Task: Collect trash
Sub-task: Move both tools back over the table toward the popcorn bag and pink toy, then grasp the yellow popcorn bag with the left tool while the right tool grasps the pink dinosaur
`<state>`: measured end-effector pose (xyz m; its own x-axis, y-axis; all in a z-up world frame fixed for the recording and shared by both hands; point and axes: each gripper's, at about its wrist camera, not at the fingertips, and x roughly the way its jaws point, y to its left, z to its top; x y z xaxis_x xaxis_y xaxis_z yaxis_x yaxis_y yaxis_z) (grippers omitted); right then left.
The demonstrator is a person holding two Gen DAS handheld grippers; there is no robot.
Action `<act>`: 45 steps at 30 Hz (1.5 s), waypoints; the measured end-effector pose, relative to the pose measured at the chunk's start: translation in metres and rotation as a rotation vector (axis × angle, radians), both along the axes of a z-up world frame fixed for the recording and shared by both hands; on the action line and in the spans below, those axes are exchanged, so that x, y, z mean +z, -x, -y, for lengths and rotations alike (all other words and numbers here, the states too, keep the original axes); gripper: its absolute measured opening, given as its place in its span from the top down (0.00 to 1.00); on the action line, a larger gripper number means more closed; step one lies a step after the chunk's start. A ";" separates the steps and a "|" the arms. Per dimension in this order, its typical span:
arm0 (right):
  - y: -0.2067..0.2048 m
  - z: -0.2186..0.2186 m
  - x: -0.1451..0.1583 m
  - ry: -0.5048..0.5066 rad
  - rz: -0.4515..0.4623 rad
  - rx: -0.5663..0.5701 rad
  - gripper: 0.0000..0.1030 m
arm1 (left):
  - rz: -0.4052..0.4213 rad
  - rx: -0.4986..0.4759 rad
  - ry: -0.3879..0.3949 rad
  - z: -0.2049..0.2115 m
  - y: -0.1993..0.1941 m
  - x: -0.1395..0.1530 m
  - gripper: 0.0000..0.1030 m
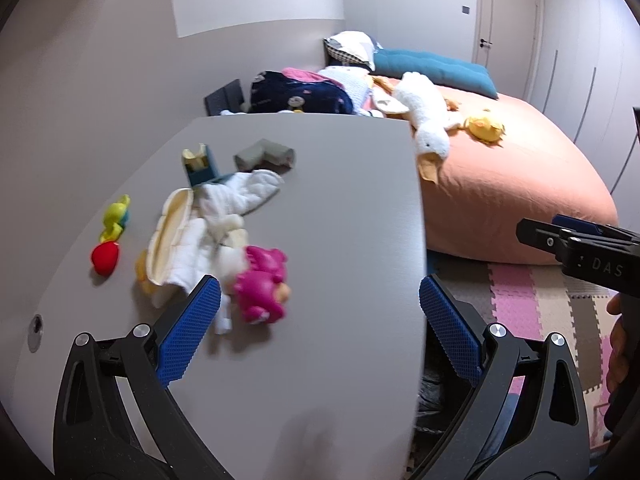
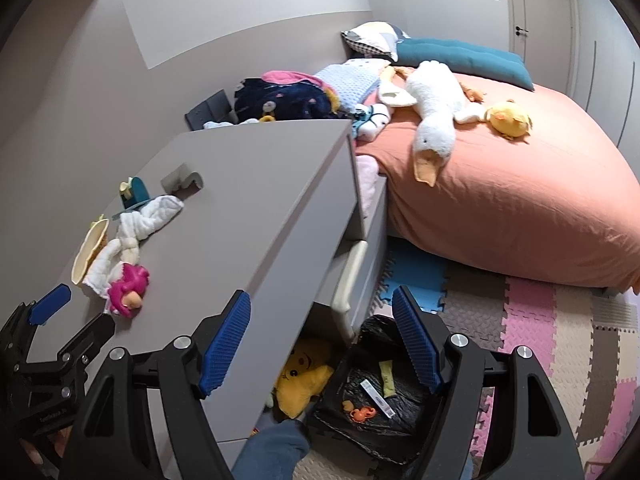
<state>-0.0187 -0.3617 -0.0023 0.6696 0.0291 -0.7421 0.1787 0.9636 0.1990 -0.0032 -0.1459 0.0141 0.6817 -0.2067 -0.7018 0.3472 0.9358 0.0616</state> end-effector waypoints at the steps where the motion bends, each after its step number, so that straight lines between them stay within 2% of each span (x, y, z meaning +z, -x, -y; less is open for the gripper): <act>1: -0.002 -0.004 0.000 -0.003 0.001 0.008 0.28 | 0.003 0.006 -0.001 -0.003 -0.001 0.000 0.06; 19: -0.043 -0.070 -0.005 0.004 -0.015 0.149 0.28 | 0.014 0.134 -0.031 -0.066 -0.044 -0.004 0.07; 35: -0.070 -0.116 -0.011 -0.009 -0.031 0.234 0.28 | -0.043 0.191 -0.037 -0.104 -0.087 -0.024 0.26; 45: -0.078 -0.154 -0.011 0.005 -0.032 0.294 0.28 | -0.053 0.242 0.023 -0.140 -0.099 -0.025 0.30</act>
